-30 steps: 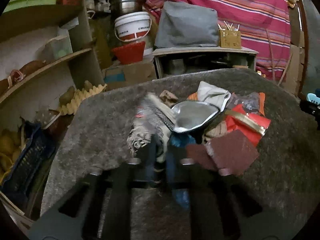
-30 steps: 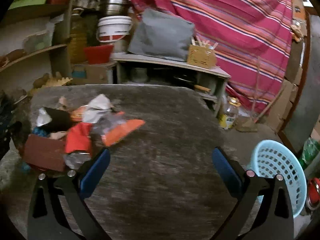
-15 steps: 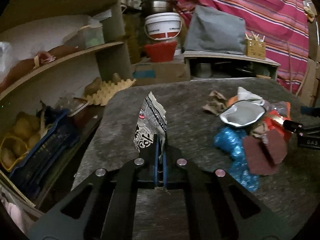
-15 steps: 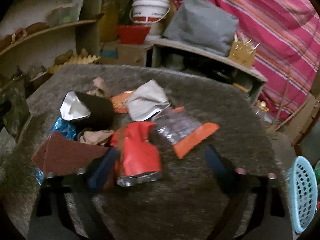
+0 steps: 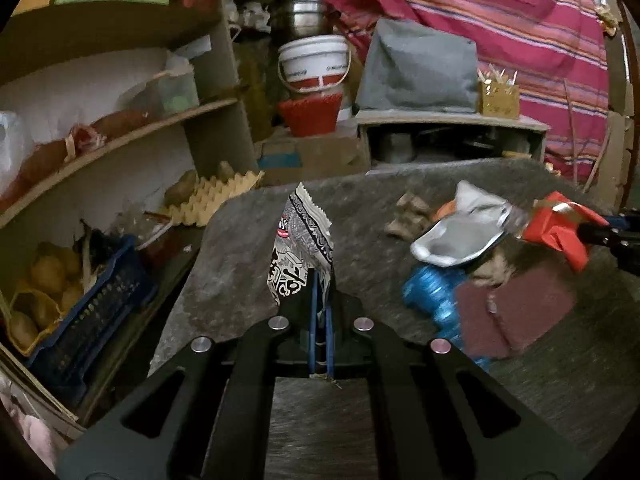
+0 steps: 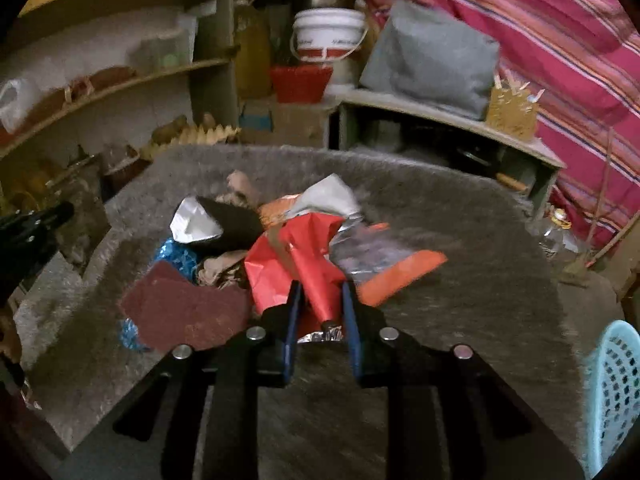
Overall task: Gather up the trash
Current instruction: 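Carry the red packet to the blue basket and open the right tool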
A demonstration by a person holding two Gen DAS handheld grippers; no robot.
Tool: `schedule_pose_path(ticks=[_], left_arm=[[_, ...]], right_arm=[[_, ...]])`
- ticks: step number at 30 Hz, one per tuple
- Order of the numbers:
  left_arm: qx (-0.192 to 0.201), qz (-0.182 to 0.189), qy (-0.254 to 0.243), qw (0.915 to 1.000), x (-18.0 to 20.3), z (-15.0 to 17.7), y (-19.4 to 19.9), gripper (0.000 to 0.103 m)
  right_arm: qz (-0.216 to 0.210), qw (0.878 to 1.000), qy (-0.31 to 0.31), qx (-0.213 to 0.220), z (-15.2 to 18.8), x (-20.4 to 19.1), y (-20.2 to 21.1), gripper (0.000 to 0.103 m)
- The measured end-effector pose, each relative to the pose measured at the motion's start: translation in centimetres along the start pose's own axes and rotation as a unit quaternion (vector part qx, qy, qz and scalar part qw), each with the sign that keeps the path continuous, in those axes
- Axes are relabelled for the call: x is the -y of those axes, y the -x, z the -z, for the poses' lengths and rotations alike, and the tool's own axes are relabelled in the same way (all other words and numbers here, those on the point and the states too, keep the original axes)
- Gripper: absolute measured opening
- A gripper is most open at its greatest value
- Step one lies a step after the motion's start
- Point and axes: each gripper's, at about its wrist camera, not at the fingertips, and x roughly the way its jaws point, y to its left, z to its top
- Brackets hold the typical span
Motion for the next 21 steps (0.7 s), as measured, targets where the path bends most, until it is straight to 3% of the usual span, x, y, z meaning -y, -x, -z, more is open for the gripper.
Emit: schedule_pose_path(ticks=[3,11,18,21], left_arm=[[0.022,0.017,-0.009,0.9996,2.8,-1.9,1.8,0.002],[0.057,0.079,-0.04,0.9944,13.9,-5.6,4.6,0.002],[0.066,0.174,-0.081,0.9793,26.8,-6.3,5.8,0.002],[0.066,0.205,-0.1,0.9713,32.1,-5.7,6.5,0.002]], right_arm=[[0.017,1.0,-0.018,0.016,0.1,2.8,2.1,0.021],[0.135,0.985,-0.097,0.039,2.6,15.0,9.0,0.021],[0.233,0.959,-0.152,0.042,6.3,25.6,13.6,0.021],[0.24,0.951,-0.191,0.036,8.8,29.7,14.5,0.021]])
